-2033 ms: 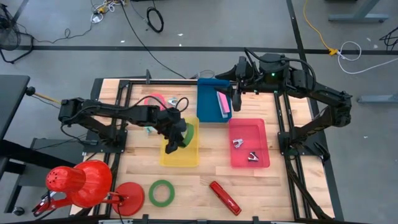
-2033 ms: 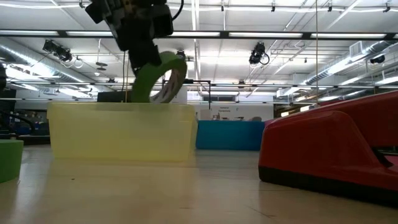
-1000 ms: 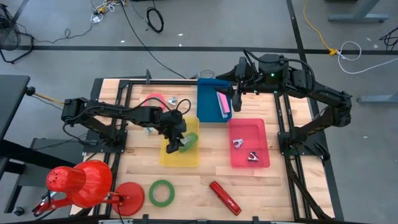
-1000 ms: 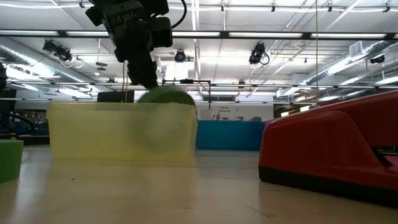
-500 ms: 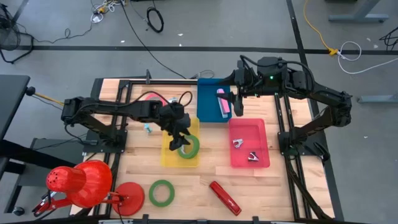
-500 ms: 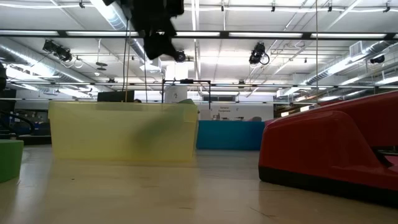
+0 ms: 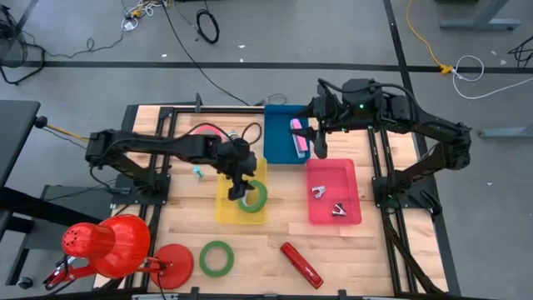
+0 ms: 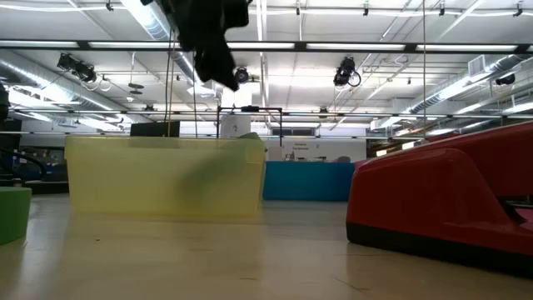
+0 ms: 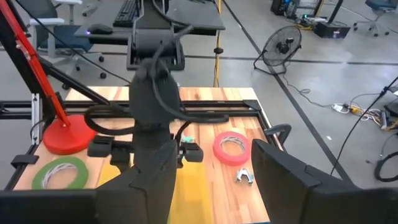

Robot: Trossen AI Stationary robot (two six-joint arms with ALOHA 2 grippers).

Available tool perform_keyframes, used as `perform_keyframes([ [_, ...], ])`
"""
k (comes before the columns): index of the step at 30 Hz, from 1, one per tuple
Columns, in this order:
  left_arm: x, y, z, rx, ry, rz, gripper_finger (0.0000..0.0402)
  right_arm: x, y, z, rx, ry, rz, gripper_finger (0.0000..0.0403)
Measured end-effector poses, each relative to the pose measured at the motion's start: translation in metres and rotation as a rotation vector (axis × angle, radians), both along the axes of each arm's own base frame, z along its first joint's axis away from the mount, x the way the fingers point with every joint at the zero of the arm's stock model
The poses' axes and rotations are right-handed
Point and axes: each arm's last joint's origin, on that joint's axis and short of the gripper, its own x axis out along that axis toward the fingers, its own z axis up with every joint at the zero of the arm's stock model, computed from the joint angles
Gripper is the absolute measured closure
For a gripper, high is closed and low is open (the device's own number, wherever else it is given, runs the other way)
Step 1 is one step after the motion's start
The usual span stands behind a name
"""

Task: Pick and place Stapler, Stapler remover, tape
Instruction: Put the right green tape into the yellow bin

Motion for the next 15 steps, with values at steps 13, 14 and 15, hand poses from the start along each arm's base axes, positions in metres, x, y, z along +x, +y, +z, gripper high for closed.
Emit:
perform_keyframes([
  [13,0.019,0.005,-0.067,0.116,0.152,-0.088,0.017,-0.001,0.0,-0.002,0.006,0.023,-0.002,0.0197],
  [14,0.02,0.005,-0.071,0.129,0.17,-0.084,0.017,-0.001,0.0,-0.002,0.008,0.024,-0.002,0.0197],
  [15,0.022,0.006,-0.075,0.15,0.183,-0.072,0.017,-0.001,0.0,-0.002,0.009,0.027,-0.002,0.0197],
])
